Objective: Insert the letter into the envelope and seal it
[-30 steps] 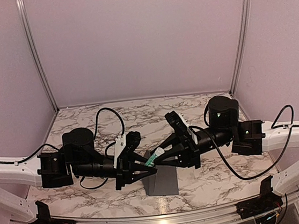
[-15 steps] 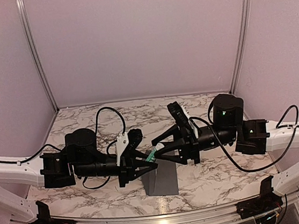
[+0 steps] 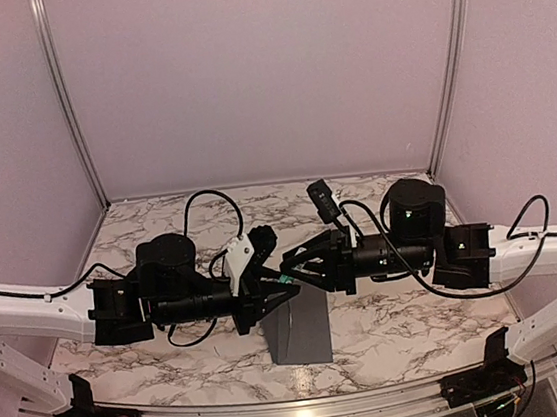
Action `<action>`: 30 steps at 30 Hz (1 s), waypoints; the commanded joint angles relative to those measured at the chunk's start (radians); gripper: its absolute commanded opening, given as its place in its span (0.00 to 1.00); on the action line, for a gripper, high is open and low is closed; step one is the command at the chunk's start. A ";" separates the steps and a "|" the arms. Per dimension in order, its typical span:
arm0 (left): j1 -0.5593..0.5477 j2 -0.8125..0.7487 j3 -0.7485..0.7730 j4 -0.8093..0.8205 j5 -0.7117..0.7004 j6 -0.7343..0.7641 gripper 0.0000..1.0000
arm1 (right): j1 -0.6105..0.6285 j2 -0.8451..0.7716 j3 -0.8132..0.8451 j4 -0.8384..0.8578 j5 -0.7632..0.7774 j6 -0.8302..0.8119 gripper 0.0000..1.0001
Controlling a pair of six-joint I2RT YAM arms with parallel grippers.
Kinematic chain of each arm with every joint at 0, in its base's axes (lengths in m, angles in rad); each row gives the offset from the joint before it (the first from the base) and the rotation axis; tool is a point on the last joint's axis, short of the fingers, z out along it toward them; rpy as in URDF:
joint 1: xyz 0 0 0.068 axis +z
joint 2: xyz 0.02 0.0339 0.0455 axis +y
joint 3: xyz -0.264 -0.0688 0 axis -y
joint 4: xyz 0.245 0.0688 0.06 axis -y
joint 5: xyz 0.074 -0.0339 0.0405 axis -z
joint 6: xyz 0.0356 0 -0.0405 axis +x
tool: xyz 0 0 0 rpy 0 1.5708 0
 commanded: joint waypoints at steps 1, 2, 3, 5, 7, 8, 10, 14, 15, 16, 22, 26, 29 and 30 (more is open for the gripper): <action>-0.005 0.005 0.031 0.033 -0.052 0.005 0.00 | 0.010 0.031 0.033 0.032 0.016 0.030 0.25; -0.005 0.005 0.031 0.033 -0.055 0.004 0.00 | 0.010 0.033 0.033 0.034 0.016 0.030 0.25; -0.004 0.004 0.032 0.034 -0.057 0.004 0.00 | 0.010 0.035 0.033 0.038 0.017 0.026 0.24; -0.005 0.003 0.031 0.035 -0.049 0.004 0.00 | 0.010 0.035 0.028 0.049 0.017 0.014 0.18; -0.005 -0.001 0.029 0.035 -0.040 0.006 0.00 | 0.010 0.032 0.026 0.054 0.007 -0.007 0.15; -0.005 -0.004 0.026 0.036 -0.034 0.007 0.00 | 0.010 0.029 0.025 0.057 -0.003 -0.018 0.15; -0.005 -0.010 0.023 0.036 -0.020 0.007 0.00 | 0.010 0.024 0.026 0.063 -0.026 -0.036 0.14; -0.005 -0.024 0.011 0.034 -0.011 0.009 0.00 | 0.010 0.014 0.037 0.051 -0.037 -0.055 0.30; -0.005 -0.029 0.008 0.034 -0.013 0.009 0.00 | 0.010 0.012 0.040 0.047 -0.032 -0.056 0.33; -0.005 -0.031 0.005 0.034 -0.015 0.009 0.00 | 0.010 0.008 0.040 0.045 -0.025 -0.056 0.34; -0.005 -0.036 -0.003 0.034 -0.020 0.009 0.00 | 0.010 -0.020 0.051 0.020 0.003 -0.059 0.34; -0.005 -0.033 -0.005 0.034 -0.022 0.011 0.00 | 0.010 -0.041 0.050 0.008 0.040 -0.057 0.30; -0.005 -0.030 -0.005 0.034 -0.023 0.011 0.00 | 0.010 -0.050 0.050 0.003 0.067 -0.053 0.27; -0.005 -0.029 -0.005 0.034 -0.023 0.009 0.00 | 0.010 -0.050 0.050 0.003 0.069 -0.053 0.26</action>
